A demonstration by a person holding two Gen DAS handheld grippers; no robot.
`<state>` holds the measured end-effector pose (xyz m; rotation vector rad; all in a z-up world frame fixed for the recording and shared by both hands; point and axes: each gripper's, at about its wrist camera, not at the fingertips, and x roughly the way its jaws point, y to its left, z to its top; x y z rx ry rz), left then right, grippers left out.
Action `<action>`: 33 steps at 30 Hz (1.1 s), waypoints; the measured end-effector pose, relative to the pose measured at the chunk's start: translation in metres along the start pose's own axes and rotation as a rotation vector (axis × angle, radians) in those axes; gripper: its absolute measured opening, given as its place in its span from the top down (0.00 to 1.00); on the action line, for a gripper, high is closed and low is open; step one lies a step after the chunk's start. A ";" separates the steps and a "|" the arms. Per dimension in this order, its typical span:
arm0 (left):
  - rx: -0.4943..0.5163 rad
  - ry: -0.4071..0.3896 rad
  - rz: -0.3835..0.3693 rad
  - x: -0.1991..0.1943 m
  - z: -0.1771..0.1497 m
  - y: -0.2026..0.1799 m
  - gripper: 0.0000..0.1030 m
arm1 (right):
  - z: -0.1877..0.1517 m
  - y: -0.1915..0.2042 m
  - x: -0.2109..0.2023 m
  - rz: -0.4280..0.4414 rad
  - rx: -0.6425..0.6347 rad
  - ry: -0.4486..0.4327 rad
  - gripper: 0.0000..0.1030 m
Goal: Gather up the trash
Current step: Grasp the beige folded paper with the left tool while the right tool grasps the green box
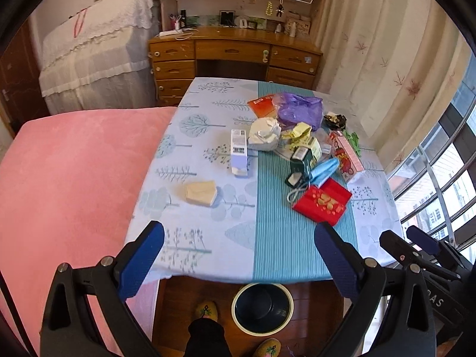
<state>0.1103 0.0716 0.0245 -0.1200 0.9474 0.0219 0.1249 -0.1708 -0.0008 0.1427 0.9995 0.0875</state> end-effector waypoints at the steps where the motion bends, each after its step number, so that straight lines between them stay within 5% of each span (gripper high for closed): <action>1: 0.000 0.007 -0.014 0.007 0.008 0.006 0.03 | 0.005 0.002 0.004 -0.005 0.012 0.004 0.30; 9: 0.002 0.165 -0.058 0.104 0.053 0.065 0.03 | 0.041 0.022 0.065 -0.049 0.086 0.043 0.36; 15: 0.033 0.338 -0.086 0.183 0.047 0.088 0.03 | 0.055 0.031 0.110 -0.074 0.125 0.076 0.37; 19: 0.021 0.433 -0.040 0.224 0.035 0.096 0.03 | 0.061 0.036 0.132 -0.090 0.132 0.093 0.38; 28: -0.035 0.503 0.003 0.269 0.023 0.093 0.04 | 0.088 0.040 0.173 -0.147 0.146 0.095 0.38; 33: -0.068 0.507 0.025 0.279 0.021 0.089 0.13 | 0.103 0.049 0.200 -0.206 0.119 0.105 0.38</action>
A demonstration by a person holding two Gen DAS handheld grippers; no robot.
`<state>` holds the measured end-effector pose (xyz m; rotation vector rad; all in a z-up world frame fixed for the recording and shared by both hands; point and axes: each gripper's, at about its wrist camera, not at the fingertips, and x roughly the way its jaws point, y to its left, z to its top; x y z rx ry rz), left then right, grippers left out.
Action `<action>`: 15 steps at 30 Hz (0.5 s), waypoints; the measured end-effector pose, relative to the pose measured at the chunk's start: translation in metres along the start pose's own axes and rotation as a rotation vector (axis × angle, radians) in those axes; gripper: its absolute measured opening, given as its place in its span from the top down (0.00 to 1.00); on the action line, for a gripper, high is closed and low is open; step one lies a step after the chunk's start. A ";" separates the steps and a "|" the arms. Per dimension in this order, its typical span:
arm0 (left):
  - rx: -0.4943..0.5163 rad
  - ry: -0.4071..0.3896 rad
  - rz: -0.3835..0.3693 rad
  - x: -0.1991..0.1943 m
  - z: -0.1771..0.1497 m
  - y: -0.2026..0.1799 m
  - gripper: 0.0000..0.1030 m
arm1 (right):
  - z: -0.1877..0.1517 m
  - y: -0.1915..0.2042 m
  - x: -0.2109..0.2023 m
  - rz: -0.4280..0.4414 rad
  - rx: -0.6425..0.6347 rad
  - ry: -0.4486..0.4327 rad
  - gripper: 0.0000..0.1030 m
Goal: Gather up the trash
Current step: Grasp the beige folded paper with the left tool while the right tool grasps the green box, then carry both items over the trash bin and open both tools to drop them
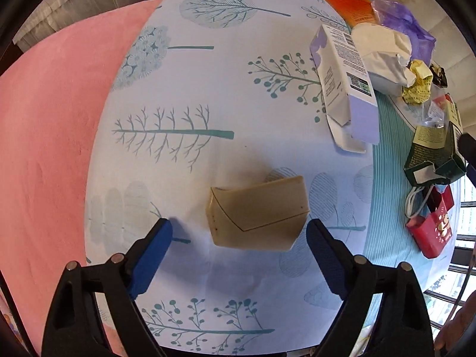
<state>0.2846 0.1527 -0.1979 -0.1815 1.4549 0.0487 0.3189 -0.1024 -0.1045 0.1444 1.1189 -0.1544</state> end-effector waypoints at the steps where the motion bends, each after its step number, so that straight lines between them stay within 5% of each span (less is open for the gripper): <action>1: -0.002 -0.002 0.008 0.000 0.000 -0.001 0.14 | 0.002 0.003 0.006 -0.023 -0.009 0.006 0.38; 5: 0.031 -0.046 0.047 -0.009 -0.003 -0.009 0.43 | 0.003 0.010 0.036 -0.140 -0.051 0.061 0.52; 8: 0.057 -0.028 0.028 -0.013 -0.003 -0.014 0.43 | 0.001 0.003 0.038 -0.180 -0.046 0.034 0.74; 15: 0.120 -0.107 0.026 -0.047 -0.010 -0.023 0.43 | 0.000 -0.021 0.009 -0.063 0.031 -0.047 0.73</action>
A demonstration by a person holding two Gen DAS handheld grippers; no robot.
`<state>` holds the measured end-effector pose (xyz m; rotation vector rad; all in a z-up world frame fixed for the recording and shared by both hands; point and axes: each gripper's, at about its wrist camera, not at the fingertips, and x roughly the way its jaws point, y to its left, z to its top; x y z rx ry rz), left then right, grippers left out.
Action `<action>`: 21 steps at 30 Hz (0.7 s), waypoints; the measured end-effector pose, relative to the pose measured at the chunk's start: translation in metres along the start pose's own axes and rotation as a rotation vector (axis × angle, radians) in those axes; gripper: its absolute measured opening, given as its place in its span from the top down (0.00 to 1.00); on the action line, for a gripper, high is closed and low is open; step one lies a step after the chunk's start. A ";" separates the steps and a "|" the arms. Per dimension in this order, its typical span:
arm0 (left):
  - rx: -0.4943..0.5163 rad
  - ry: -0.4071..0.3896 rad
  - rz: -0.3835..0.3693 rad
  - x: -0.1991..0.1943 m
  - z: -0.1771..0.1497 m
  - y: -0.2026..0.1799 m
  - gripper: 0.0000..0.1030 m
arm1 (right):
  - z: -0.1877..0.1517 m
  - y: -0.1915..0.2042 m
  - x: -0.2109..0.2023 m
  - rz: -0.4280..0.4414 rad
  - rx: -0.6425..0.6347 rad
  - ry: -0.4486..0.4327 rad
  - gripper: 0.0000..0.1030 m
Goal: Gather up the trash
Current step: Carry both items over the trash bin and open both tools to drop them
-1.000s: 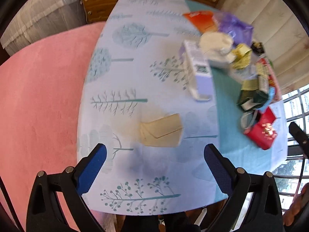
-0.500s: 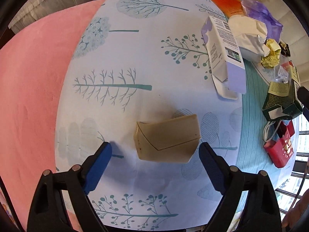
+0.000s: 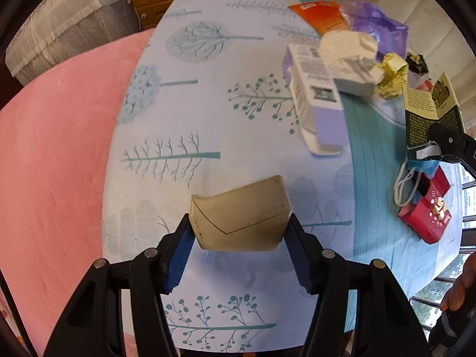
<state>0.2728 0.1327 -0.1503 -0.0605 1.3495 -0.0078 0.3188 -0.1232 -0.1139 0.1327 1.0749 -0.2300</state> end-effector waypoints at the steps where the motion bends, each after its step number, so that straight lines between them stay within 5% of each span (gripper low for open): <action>1: 0.008 -0.013 -0.003 -0.006 -0.001 -0.002 0.43 | 0.000 -0.005 -0.009 0.034 0.015 -0.020 0.73; 12: 0.145 -0.188 -0.100 -0.107 -0.030 -0.042 0.43 | -0.032 -0.037 -0.128 0.273 0.004 -0.106 0.73; 21: 0.135 -0.179 -0.120 -0.125 -0.122 -0.105 0.43 | -0.121 -0.090 -0.180 0.347 -0.222 -0.023 0.73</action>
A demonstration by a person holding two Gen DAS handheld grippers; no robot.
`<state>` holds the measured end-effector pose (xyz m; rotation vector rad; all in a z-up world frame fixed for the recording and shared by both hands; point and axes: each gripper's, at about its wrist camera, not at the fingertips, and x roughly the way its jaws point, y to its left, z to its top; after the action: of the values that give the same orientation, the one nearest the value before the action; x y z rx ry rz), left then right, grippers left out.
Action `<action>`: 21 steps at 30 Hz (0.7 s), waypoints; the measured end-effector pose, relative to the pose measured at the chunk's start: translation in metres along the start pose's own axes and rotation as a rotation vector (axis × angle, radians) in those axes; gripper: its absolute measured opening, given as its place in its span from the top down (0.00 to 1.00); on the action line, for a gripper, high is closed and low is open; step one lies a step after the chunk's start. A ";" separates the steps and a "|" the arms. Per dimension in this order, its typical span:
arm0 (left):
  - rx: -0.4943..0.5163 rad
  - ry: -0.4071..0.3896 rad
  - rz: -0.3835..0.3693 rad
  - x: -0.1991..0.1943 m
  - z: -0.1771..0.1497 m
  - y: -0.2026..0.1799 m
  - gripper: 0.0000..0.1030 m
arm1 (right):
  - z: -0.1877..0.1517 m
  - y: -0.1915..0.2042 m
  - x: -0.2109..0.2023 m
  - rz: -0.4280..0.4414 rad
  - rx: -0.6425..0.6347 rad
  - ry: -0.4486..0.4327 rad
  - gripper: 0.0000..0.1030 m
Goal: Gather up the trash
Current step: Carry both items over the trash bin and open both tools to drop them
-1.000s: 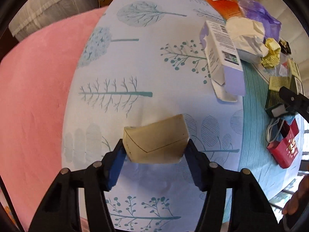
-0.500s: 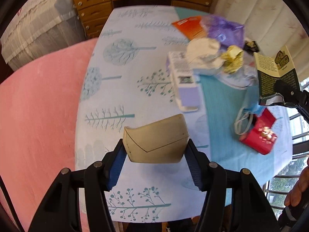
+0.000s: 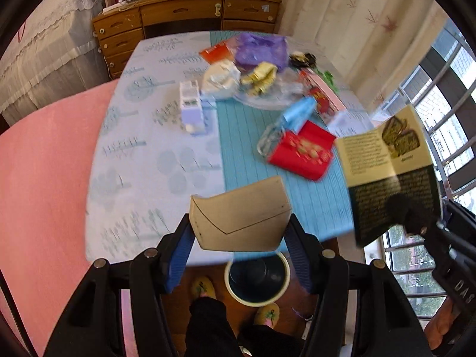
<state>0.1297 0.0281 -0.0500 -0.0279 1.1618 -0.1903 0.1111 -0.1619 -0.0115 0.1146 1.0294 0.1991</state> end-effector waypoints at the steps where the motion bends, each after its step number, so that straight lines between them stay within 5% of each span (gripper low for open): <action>1: 0.003 0.009 0.002 0.001 -0.012 -0.010 0.43 | -0.014 -0.004 -0.002 0.012 -0.010 0.020 0.73; 11: 0.104 0.135 0.032 0.044 -0.104 -0.071 0.43 | -0.117 -0.046 0.028 0.037 -0.012 0.219 0.73; 21: 0.193 0.270 0.003 0.155 -0.159 -0.072 0.43 | -0.204 -0.067 0.136 -0.045 0.050 0.351 0.73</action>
<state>0.0340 -0.0555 -0.2461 0.1743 1.4077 -0.3100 0.0113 -0.1972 -0.2418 0.1041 1.3861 0.1551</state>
